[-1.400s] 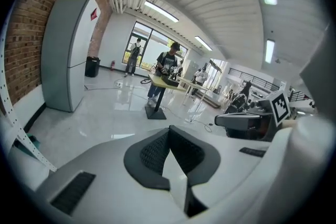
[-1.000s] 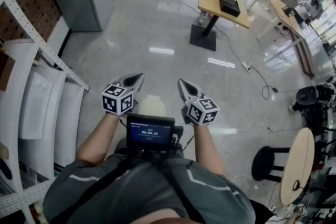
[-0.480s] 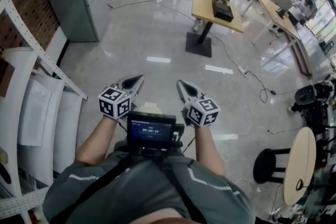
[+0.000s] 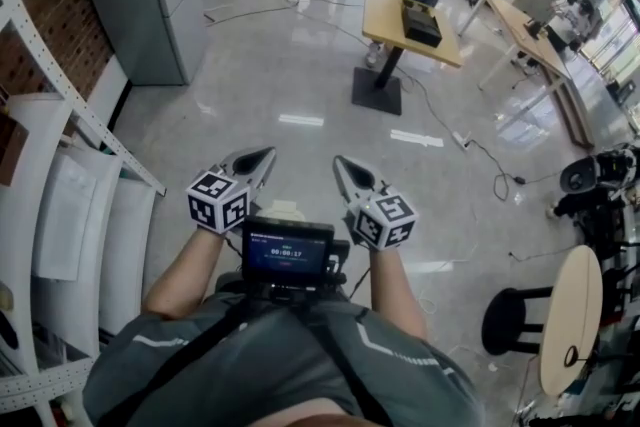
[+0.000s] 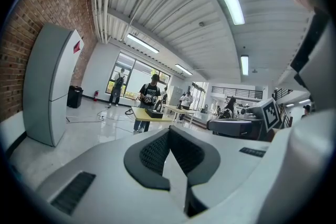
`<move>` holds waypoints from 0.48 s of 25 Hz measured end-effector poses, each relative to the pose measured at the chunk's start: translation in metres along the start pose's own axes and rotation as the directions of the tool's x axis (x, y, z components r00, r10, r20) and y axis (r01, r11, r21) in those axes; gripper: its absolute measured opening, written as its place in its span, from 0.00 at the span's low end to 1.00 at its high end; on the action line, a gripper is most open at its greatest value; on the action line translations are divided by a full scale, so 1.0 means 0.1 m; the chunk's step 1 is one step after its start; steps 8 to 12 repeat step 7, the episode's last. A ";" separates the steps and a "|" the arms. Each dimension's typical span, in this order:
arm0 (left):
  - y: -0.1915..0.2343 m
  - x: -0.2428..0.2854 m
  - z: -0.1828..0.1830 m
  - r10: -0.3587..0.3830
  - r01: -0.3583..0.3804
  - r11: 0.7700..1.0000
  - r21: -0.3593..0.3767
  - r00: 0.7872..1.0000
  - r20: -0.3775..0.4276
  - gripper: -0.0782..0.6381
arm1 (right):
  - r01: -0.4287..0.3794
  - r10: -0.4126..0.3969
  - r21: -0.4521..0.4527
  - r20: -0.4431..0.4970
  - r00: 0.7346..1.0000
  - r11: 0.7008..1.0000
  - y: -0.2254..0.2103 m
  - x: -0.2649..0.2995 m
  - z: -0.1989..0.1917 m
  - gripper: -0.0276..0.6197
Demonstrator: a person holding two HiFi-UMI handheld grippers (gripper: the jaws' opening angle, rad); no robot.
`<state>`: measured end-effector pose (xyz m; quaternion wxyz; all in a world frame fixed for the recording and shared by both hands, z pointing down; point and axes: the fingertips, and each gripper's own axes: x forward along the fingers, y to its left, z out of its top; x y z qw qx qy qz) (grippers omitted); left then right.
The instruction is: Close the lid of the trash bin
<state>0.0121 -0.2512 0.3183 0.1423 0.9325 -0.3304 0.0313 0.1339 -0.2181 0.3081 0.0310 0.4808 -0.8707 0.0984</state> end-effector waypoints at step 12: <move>-0.02 -0.03 -0.04 0.002 -0.002 1.000 -0.008 1.000 0.010 0.10 | -0.005 0.005 -0.004 -0.010 1.000 1.000 0.01 -0.02 -0.03 0.05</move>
